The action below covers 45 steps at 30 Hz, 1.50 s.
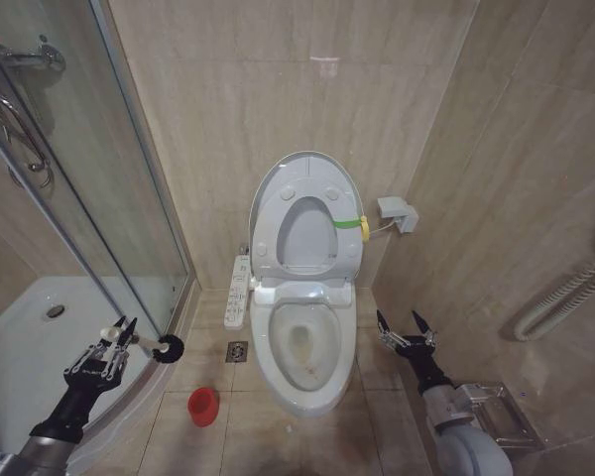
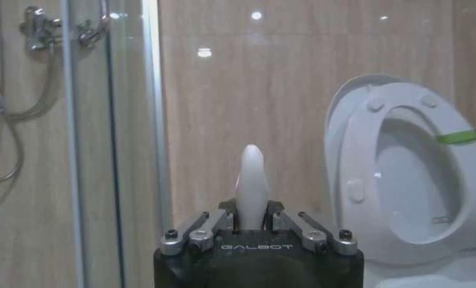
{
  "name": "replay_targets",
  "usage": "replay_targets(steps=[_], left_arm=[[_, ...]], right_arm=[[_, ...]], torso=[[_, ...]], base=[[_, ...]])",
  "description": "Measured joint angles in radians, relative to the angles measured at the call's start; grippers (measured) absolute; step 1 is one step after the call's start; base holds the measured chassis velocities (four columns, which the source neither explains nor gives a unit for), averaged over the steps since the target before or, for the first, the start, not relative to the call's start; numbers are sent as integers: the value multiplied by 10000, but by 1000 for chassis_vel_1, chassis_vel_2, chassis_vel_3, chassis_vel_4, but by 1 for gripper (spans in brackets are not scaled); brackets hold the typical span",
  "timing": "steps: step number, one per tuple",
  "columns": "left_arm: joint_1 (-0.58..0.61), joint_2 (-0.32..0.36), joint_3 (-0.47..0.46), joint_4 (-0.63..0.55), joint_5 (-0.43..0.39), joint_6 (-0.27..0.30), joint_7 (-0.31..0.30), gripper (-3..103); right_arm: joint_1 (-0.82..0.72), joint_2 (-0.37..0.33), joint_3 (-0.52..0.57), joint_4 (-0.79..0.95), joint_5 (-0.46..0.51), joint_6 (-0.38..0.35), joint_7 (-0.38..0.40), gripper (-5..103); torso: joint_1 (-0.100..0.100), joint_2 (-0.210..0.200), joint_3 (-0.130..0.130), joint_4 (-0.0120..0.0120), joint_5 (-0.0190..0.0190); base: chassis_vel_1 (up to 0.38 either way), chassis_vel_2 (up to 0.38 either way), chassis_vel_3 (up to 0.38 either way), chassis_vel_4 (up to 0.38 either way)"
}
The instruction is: Open the toilet lid, clean the toilet bowl with a toilet brush, close the toilet lid, and flush.
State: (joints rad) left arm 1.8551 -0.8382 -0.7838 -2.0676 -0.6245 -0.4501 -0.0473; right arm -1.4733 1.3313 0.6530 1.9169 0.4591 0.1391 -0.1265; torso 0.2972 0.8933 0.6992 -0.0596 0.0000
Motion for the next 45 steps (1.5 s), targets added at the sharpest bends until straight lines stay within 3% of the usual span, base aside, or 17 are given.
replay_targets(steps=[6, 8, 13, 19, 28, 35, 45], left_arm=[[-990, -134, 969, 826, 2, -185, 65, 22], [-1898, -273, 2016, 1596, 38, -411, 145, 22], [-2963, -358, 3206, 2668, -3, -661, 230, 22], [-3944, -304, 4043, 3675, -215, -775, 154, 22], [-4645, -314, 4696, 4608, -698, -589, -182, 22], [-4621, -659, 4899, 5080, -428, -621, -171, 22], [-4620, -1043, 4995, 5505, -328, -219, -467, 22]], right_arm=[[0, 0, 0, 0, 0, 0, 0, 100], [0, 0, 0, -1, 0, 0, 1, 100], [1, 0, 0, 0, 0, -1, 0, 100], [0, 0, 0, 0, 0, 0, 0, 100], [0, 0, 0, 0, 0, 0, 0, 100], [0, 0, 0, 0, 0, 0, 0, 100], [0, 0, 0, 0, 0, 0, 0, 100]], torso=[[0, 0, 0, 1, 2], [0, -1, 0, 0, 0], [0, -1, 0, 1, -1], [1, -1, 1, 0, 0], [0, -1, 0, 0, 1], [0, -1, 0, 1, -1], [0, -1, 0, 1, 0]], base=[[0, 0, 0, 0], [0, 0, 0, 0], [0, 0, 0, 0], [0, 0, 0, 0], [0, 0, 0, 0], [0, 0, 0, 0], [0, 0, 0, 0]])
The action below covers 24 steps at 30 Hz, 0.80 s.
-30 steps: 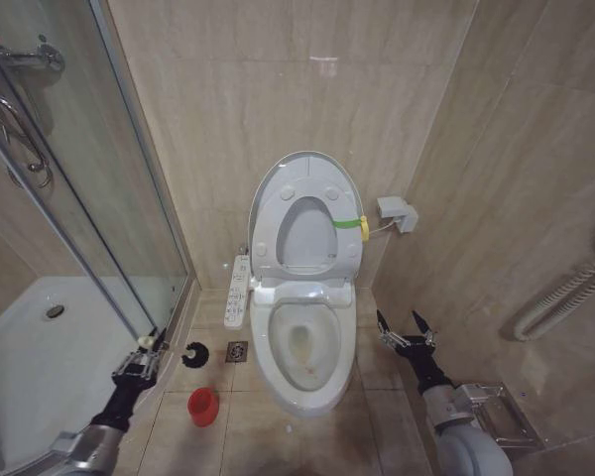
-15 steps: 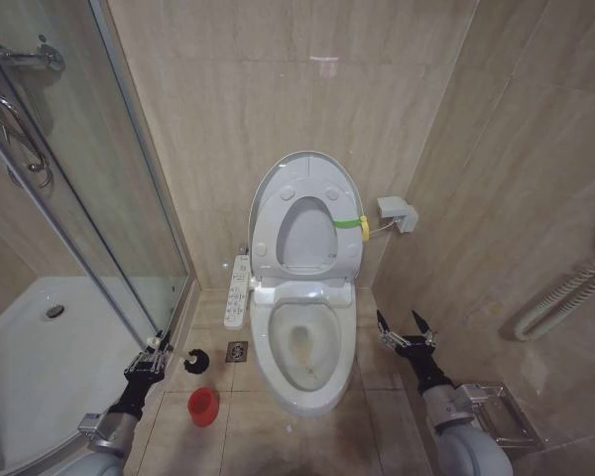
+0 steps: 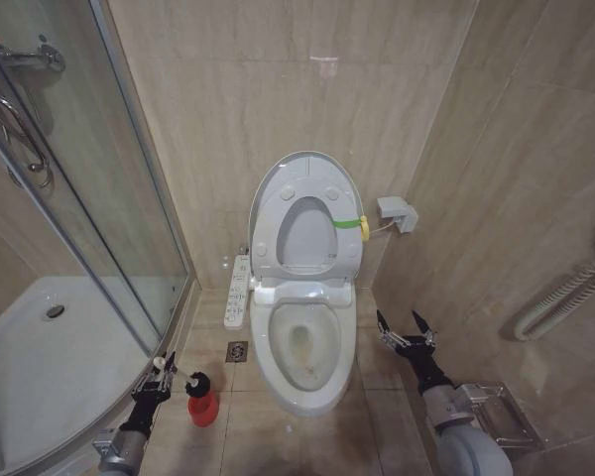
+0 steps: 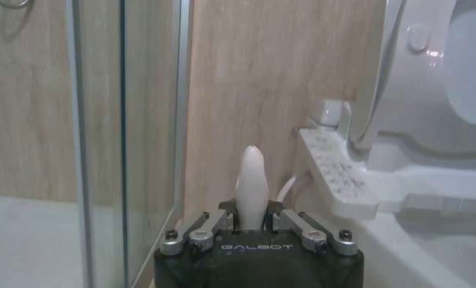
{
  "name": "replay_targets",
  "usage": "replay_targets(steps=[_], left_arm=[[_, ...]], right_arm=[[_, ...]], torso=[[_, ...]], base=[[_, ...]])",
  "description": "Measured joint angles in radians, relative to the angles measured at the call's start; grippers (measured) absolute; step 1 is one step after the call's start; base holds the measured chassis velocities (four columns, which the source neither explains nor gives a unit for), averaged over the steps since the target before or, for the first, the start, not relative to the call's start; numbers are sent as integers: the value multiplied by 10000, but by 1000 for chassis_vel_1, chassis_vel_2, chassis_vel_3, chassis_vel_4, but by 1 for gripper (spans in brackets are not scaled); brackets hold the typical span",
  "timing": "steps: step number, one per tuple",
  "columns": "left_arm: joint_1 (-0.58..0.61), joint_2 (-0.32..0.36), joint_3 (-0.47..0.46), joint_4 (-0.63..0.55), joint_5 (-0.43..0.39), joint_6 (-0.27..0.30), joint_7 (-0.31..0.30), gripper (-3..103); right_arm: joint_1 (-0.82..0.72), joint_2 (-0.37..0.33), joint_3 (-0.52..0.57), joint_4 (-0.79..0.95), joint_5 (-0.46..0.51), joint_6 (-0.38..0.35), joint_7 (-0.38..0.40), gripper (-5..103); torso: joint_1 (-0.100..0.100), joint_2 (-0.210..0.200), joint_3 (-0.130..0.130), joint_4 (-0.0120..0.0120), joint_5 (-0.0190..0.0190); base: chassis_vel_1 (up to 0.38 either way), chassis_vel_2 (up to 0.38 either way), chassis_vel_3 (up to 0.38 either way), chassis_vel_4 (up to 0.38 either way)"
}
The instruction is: Open the toilet lid, clean the toilet bowl with a toilet brush, close the toilet lid, and flush.
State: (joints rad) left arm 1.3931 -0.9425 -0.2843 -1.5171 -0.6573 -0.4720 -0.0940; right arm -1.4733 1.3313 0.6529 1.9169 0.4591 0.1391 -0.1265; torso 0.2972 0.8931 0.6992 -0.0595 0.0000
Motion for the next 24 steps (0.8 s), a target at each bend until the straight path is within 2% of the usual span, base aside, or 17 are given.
replay_targets(steps=[14, 24], left_arm=[[-150, -300, 230, 983, 23, -112, 140, 22], [-707, -223, 238, 2252, 93, -607, 549, 22]], right_arm=[[0, 0, 0, 0, 0, 0, 0, 100], [0, 0, 0, 0, 0, 0, 0, 100]], torso=[[0, 0, 0, 0, 0], [0, 0, 0, 0, 0]], base=[[0, 0, 0, 0], [0, 0, 0, 0]])
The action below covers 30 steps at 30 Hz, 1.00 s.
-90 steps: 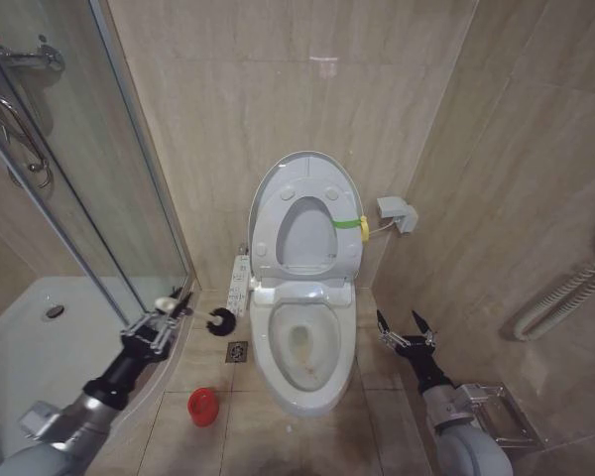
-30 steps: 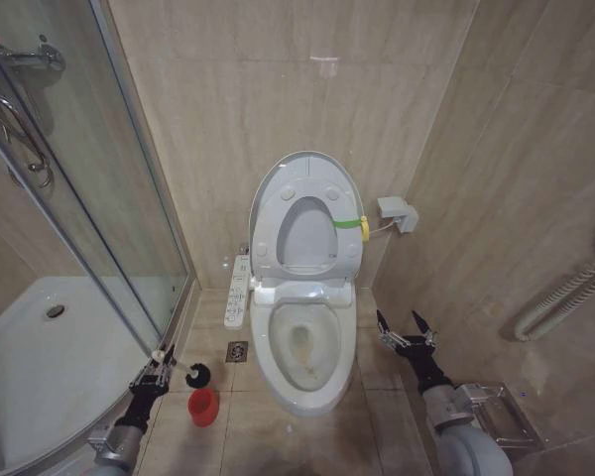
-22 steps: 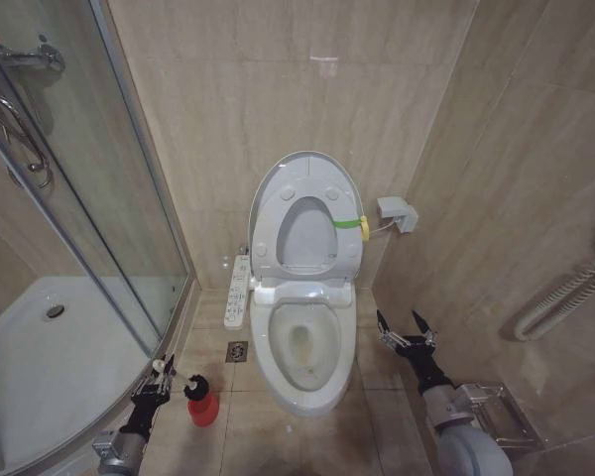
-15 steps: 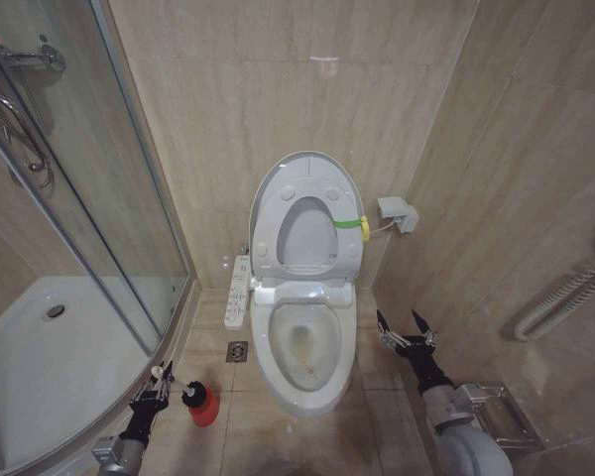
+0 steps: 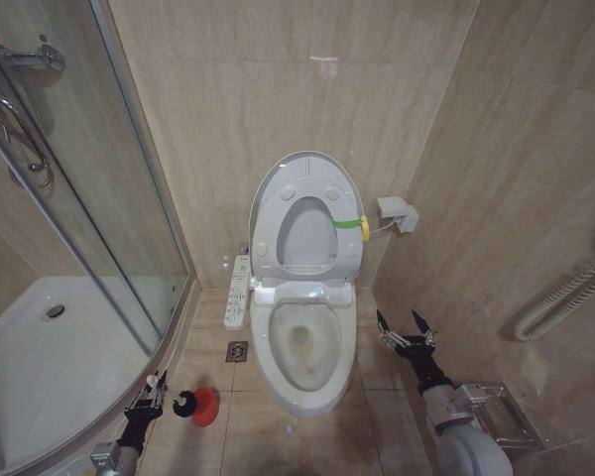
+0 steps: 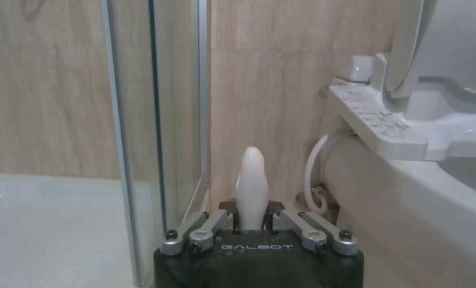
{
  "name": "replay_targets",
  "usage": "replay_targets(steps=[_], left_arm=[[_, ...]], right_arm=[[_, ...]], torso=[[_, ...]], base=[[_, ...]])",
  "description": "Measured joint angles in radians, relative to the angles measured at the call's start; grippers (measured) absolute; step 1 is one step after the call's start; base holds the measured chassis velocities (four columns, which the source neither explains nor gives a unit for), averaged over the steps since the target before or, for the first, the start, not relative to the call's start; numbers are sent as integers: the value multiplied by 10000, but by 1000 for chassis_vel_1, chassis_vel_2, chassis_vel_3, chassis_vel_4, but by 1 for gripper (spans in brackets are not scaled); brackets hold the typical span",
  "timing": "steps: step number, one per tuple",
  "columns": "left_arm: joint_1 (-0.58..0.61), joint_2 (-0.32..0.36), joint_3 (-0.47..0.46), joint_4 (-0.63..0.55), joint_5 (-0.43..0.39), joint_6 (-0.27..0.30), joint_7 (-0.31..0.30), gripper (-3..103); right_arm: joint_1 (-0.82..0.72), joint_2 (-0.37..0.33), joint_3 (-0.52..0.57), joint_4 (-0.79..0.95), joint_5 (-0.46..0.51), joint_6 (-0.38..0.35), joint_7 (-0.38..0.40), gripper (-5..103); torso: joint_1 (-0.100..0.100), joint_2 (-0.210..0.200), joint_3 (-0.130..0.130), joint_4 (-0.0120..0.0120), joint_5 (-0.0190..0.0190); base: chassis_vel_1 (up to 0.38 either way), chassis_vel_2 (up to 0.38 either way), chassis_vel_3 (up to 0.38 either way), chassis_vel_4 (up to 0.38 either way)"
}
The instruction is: Open the toilet lid, clean the toilet bowl with a toilet brush, close the toilet lid, and flush.
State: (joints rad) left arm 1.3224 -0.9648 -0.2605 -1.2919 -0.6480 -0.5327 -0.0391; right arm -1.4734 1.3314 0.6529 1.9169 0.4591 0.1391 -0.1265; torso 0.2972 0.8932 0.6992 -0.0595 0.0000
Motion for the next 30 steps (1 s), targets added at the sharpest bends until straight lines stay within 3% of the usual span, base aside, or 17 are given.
replay_targets(steps=[19, 30], left_arm=[[-1038, -378, 375, 1517, -486, -573, 1003, 22], [-1592, -593, 780, 1961, -676, -596, 1232, 22]], right_arm=[[0, -1, 0, 0, 0, 0, 0, 100], [0, -1, 0, 0, 0, 0, 0, 100]], torso=[[0, 0, 0, 0, 0], [0, 0, 0, 0, 0]], base=[[0, 0, 0, 0], [0, 0, 0, 0]])
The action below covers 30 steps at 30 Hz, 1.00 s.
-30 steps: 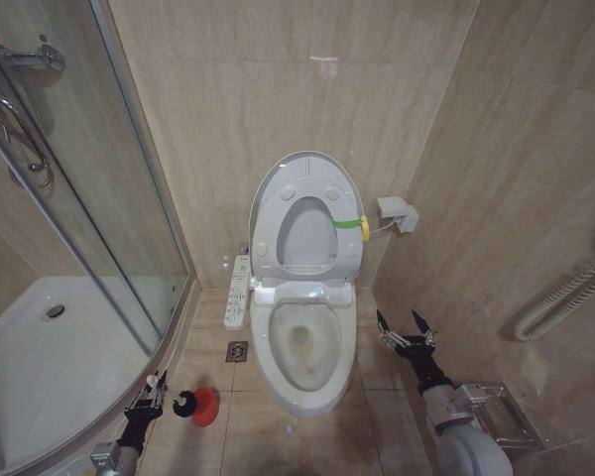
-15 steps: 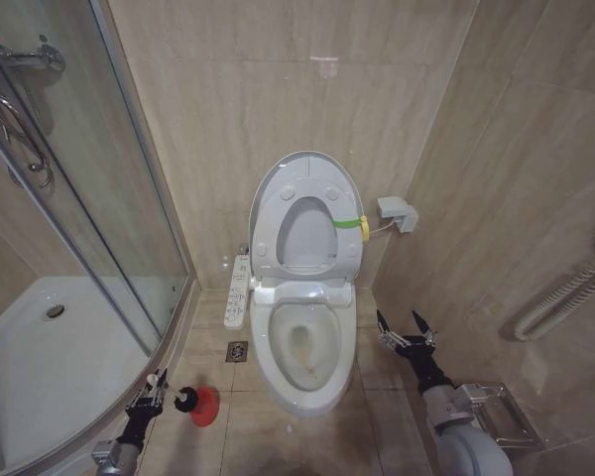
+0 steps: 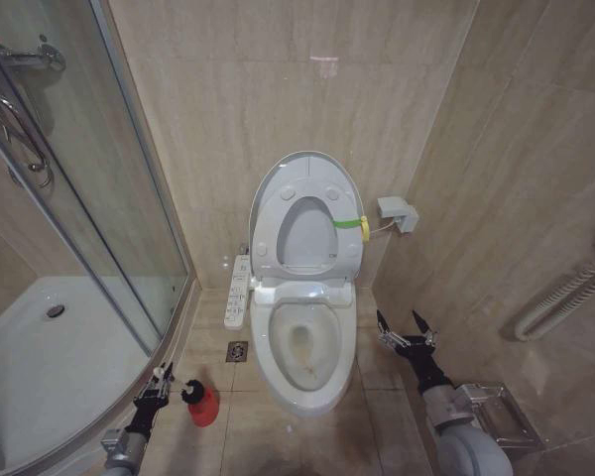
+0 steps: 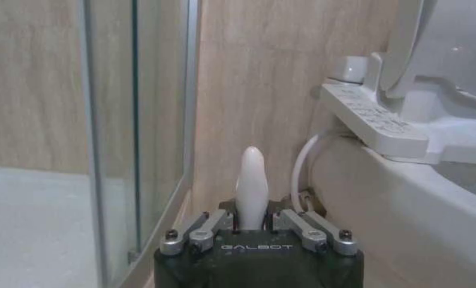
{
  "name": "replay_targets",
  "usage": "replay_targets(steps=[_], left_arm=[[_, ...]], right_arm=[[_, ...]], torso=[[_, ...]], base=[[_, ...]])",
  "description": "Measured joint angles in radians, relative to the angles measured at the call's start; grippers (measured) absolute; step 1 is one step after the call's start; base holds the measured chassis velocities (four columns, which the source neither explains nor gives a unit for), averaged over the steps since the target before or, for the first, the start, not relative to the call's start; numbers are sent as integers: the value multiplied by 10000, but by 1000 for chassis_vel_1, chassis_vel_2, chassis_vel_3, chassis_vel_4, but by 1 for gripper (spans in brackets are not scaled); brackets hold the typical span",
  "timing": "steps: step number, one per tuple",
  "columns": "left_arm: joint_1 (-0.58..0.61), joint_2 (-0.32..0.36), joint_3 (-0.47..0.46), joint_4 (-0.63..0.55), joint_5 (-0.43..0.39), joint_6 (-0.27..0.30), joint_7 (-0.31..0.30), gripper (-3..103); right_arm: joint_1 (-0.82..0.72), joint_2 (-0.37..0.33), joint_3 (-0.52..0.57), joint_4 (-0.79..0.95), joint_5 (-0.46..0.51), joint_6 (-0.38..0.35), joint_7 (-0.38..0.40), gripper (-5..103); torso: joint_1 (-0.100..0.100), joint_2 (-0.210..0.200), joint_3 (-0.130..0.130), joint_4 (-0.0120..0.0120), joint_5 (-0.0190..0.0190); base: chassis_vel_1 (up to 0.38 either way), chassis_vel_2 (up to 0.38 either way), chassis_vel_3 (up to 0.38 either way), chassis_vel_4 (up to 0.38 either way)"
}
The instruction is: Open the toilet lid, clean the toilet bowl with a toilet brush, close the toilet lid, and flush.
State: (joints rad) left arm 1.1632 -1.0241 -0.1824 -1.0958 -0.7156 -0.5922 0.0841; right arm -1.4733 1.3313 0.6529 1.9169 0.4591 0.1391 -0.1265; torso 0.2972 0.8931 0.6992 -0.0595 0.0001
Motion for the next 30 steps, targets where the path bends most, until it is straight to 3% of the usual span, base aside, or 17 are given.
replay_targets(steps=[21, 30], left_arm=[[-488, -287, 522, 872, 222, -22, 17, 22], [-139, -131, 290, 487, 387, -10, -95, 22]], right_arm=[[0, 1, 0, 0, 0, 0, 0, 100], [0, 0, 0, 0, 0, 0, 0, 100]], torso=[[-1, 0, -1, 0, 1], [-1, 0, 0, 0, -2]], base=[[0, 0, 0, 0], [0, 0, 0, 0]])
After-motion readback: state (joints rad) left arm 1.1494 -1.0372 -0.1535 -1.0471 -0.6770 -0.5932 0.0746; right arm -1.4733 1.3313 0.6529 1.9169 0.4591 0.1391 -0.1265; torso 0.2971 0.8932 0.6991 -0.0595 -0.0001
